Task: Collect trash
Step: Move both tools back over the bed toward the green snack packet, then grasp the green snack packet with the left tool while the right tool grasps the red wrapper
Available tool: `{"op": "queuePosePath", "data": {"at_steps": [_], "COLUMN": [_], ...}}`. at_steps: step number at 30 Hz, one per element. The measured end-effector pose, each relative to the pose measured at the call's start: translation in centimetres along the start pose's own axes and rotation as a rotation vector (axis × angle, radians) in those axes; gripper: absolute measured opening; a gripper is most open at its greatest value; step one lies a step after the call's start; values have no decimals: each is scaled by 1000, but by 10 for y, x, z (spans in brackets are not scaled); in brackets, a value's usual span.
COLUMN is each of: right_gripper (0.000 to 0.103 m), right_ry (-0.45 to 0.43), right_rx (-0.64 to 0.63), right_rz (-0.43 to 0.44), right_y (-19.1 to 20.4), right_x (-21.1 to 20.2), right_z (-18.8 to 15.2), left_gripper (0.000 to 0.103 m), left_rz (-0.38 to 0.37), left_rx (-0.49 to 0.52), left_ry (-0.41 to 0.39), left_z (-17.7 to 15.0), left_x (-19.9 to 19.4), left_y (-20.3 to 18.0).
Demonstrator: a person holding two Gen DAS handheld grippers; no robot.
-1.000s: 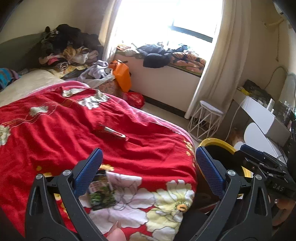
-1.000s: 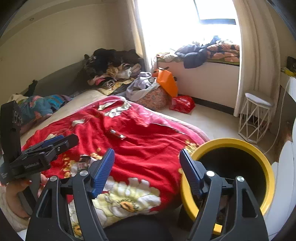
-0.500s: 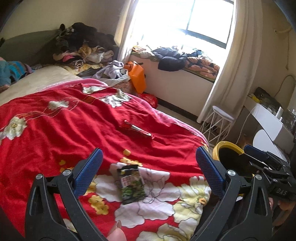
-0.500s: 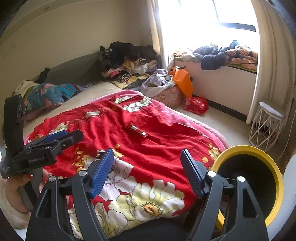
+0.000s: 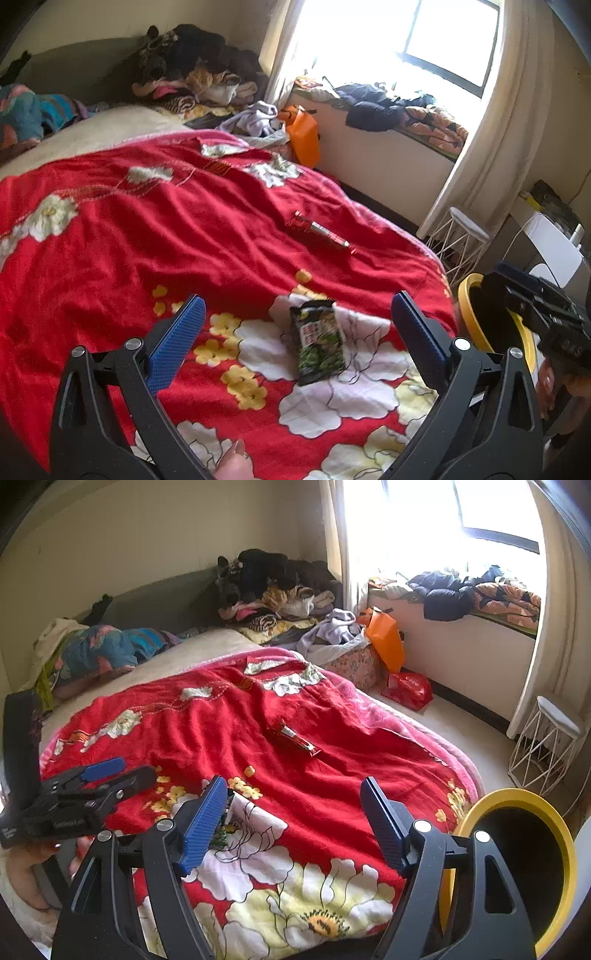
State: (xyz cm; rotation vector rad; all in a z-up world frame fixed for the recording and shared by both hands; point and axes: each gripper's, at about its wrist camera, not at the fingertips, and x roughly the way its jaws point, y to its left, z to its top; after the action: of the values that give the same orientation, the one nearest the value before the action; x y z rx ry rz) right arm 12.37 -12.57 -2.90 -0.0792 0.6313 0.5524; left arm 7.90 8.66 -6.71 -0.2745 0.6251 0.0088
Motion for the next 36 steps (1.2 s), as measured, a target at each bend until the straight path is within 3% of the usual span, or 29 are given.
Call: {"op": "queuePosePath", "data": {"at_steps": [15,29,36], "right_gripper": [72,69,60], "right_ry": [72,164,232], "right_rx": [-28,-84,-94], "right_rz": [-45,10,-14], "right_y": [-15,-15,-15], "right_x": [72,160,203], "right_z": [13,29,30], "left_gripper": [91,48,45], "left_rz": [-57,-113,-138], "left_rx": [-55,-85,-101], "left_ry": [101,202,212], "left_z": [-25,-44,-48], "left_x": [28,64,71], "left_y": [13,8,7]}}
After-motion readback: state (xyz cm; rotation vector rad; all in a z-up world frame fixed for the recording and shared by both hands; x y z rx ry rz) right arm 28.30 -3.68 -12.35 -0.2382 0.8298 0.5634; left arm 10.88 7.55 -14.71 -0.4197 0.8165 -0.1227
